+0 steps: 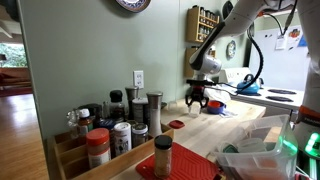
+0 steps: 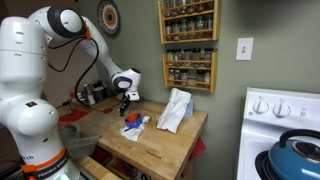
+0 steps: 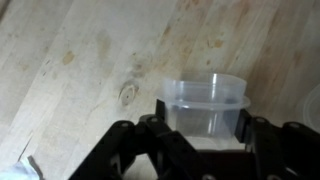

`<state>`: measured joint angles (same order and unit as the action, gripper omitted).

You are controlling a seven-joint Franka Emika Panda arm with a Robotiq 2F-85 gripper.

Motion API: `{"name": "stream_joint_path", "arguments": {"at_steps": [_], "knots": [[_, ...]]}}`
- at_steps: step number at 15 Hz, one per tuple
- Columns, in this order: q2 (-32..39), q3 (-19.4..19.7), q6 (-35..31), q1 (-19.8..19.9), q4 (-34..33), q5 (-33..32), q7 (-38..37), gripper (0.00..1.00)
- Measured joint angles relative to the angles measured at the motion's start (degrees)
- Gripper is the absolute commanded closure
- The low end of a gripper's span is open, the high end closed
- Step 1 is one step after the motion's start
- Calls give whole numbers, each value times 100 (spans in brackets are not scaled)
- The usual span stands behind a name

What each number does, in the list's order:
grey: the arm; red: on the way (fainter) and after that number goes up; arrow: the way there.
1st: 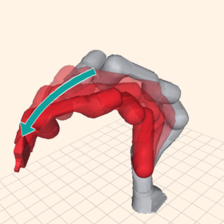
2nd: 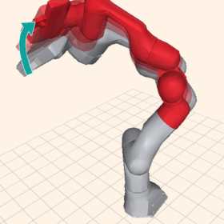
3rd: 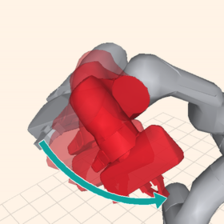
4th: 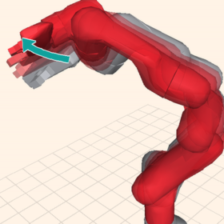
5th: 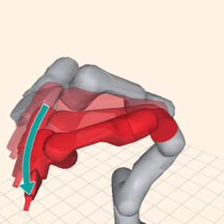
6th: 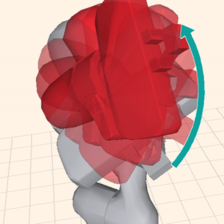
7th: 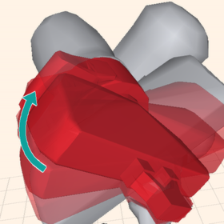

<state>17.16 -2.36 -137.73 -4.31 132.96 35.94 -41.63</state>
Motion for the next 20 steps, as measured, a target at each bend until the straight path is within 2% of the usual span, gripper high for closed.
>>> {"name": "stream_joint_path", "arguments": {"at_steps": [2, 4, 9, 13, 16, 20], "knots": [[4, -2, 131, -45, -102, -157, -97, 63], [-1, 1, 300, -152, -260, -637, -484, 63], [-66, 73, 923, -710, -758, -2712, -2541, 63], [-73, 76, 1683, -1046, -1161, -4094, -3930, 63], [13, 70, 2273, -1201, -1382, -4935, -4569, 63], [337, 61, 2701, -1353, -1631, -5658, -5209, 63]]}}
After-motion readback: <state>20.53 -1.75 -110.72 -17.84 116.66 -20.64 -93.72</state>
